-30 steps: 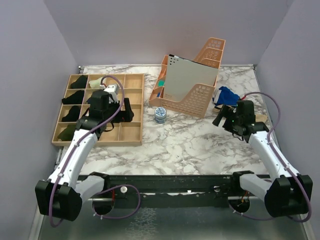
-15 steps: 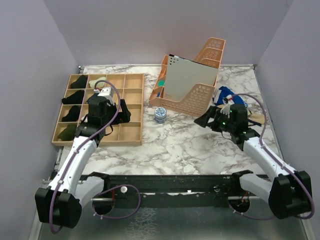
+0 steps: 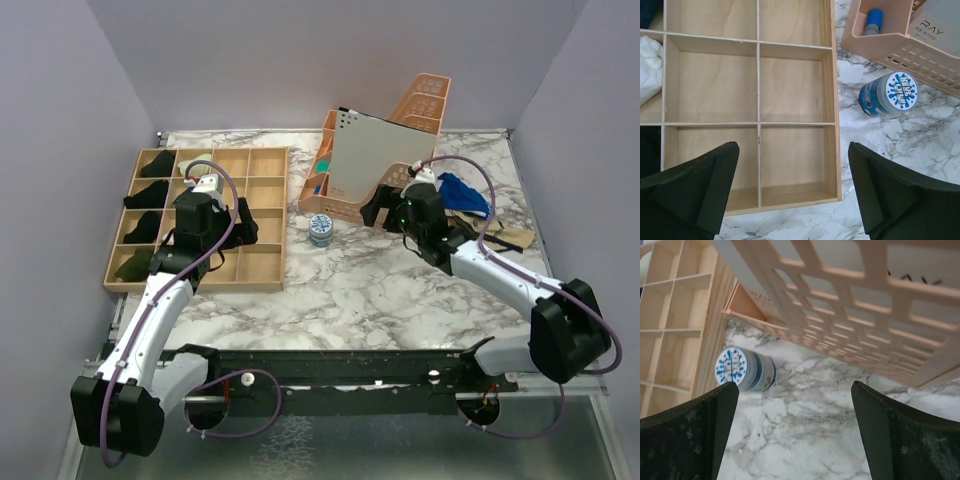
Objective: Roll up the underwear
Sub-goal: Pick up the underwear from the corner of the board.
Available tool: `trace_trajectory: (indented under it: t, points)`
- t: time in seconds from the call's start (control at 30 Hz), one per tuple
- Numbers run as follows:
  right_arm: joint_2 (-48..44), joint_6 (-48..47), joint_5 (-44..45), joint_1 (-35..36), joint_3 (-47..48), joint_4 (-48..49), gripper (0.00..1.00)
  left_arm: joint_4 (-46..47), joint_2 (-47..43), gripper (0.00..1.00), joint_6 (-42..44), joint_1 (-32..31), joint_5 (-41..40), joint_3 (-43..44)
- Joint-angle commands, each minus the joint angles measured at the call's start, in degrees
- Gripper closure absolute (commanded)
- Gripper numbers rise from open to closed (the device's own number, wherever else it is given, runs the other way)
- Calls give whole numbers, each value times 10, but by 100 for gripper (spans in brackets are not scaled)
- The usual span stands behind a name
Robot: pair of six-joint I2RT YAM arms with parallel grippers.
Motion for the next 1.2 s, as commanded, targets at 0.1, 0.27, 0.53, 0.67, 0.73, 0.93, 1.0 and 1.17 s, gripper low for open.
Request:
trace_trajectory:
  t: [0.1, 0.27, 0.53, 0.67, 0.73, 0.93, 1.0, 1.17]
  points:
    - [81, -91, 111, -11, 98, -3, 0, 11, 14, 1, 4, 4, 62, -10]
    - [97, -103, 86, -39, 115, 1, 0, 10, 26, 1, 8, 4, 72, -7]
    - [104, -125, 39, -92, 128, -7, 0, 11, 20, 1, 8, 4, 73, -10]
    - [130, -128, -31, -131, 159, -26, 0, 11, 24, 1, 7, 4, 78, -11]
    - [143, -129, -60, -137, 177, -41, 0, 11, 25, 1, 7, 4, 82, -11]
    - [125, -106, -158, -137, 154, -22, 0, 11, 23, 1, 6, 4, 83, -13]
    - [113, -100, -190, -136, 137, -1, 0, 12, 22, 1, 6, 4, 83, -14]
    - [135, -85, -252, -126, 144, -3, 0, 12, 25, 1, 4, 4, 84, -13]
